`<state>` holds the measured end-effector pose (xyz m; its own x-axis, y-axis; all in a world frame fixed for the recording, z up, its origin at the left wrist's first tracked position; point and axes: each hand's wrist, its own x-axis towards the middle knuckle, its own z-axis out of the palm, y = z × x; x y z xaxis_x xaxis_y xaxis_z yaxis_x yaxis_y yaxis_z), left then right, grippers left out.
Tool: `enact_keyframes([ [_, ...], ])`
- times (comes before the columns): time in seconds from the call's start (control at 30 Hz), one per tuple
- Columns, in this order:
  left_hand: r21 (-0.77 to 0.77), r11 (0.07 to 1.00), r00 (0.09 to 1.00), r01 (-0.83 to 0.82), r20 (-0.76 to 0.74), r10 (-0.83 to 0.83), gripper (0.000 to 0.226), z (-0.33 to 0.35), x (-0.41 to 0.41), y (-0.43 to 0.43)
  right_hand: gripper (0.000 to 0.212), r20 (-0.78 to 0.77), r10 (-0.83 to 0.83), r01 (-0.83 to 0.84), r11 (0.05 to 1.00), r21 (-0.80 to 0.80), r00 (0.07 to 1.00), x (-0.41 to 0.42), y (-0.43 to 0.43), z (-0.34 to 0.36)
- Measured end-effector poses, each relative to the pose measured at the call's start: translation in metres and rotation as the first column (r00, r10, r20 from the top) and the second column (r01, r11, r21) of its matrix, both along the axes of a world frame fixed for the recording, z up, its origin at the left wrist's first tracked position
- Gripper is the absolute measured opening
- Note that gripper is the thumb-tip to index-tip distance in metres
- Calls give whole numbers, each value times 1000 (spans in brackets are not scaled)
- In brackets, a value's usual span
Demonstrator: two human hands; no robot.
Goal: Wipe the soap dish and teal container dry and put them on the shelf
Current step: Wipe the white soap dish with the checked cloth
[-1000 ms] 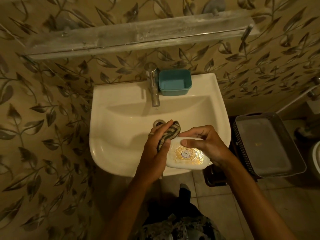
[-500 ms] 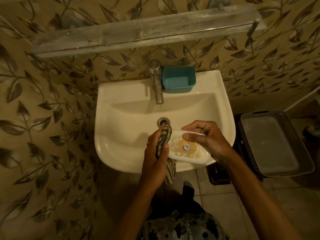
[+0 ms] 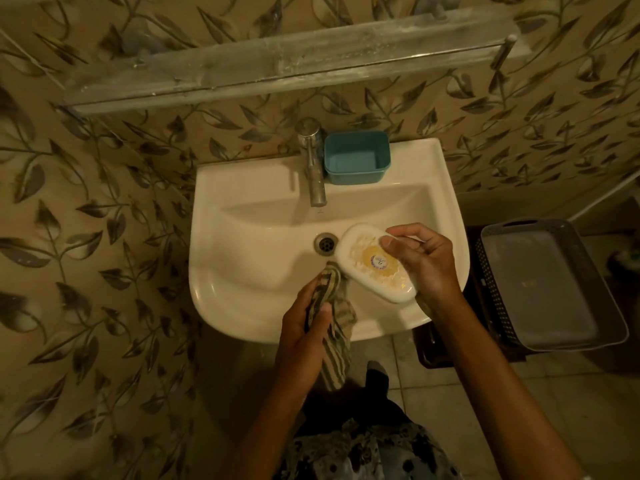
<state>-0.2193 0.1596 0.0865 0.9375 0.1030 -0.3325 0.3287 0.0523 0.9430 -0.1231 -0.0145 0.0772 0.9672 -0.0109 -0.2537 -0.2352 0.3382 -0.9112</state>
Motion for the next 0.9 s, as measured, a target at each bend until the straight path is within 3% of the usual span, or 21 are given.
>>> enact_keyframes([
  [0.1, -217, 967, 983, -132, -158, 98, 36, -5, -1, 7, 17, -4, 52, -52, 999, -15, 999, 4, -7, 3],
  [0.2, -312, 923, 963, -227, -211, 165, 50, -2, 12, 17, 15, 50, 195, -192, 980, -59, 979, 5, -11, 5],
  [0.37, -130, 989, 994, -75, -89, 64, 61, 12, 33, 18, 12, 136, 548, -519, 831, -200, 825, 3, -4, 12],
  [0.43, -83, 996, 998, -28, -59, 23, 60, 13, 35, 14, 4, 149, 518, -472, 842, -261, 842, 4, 3, 16],
  [0.5, -127, 991, 997, -41, -66, 33, 62, 15, 35, 11, 12, 130, 332, -279, 909, -310, 934, 7, 7, 20],
  [0.57, -175, 981, 993, -89, -90, 74, 69, 17, 35, 10, 16, 49, 112, -101, 977, -185, 993, 9, 6, 20],
  [0.63, -197, 965, 981, -176, -115, 155, 76, 20, 36, 7, 12, -67, 41, -40, 999, 6, 997, 6, 3, 17],
  [0.77, -315, 863, 915, -395, -49, 401, 61, 30, 43, -6, 24, -154, 100, -29, 911, 411, 983, -14, 9, 7],
  [0.83, -345, 831, 885, -436, 1, 465, 55, 32, 44, -14, 34, -145, 151, -64, 874, 482, 978, -25, 21, 5],
  [0.9, -276, 852, 878, -446, 50, 476, 48, 31, 39, -24, 46, -191, 150, -46, 885, 464, 970, -30, 36, 4],
])
